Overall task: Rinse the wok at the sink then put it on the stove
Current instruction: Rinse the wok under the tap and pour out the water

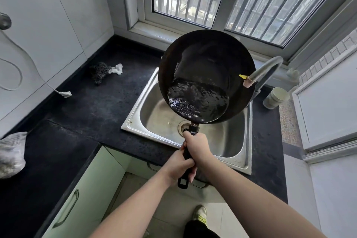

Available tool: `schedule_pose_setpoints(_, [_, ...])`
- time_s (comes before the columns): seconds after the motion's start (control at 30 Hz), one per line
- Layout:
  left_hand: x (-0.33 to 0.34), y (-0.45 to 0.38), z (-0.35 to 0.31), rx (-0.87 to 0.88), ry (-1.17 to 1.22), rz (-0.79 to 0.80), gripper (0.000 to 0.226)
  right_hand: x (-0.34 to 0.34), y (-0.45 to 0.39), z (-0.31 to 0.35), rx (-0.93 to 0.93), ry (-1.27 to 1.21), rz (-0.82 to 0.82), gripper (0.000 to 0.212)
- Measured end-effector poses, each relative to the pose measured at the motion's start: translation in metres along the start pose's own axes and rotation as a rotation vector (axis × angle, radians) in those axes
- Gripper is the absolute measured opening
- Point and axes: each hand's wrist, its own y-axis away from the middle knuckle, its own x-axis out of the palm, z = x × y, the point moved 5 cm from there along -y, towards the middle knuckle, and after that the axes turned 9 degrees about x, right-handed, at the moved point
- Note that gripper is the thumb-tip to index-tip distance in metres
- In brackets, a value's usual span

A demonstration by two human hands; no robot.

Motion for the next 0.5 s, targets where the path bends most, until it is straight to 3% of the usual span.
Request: schedule_pose_setpoints(0.5, [0.001,-0.011,-0.003,0.031,0.009,-0.036,0.014,-0.005,-0.003,0.006,0.014,-0.029,0.012,0.028])
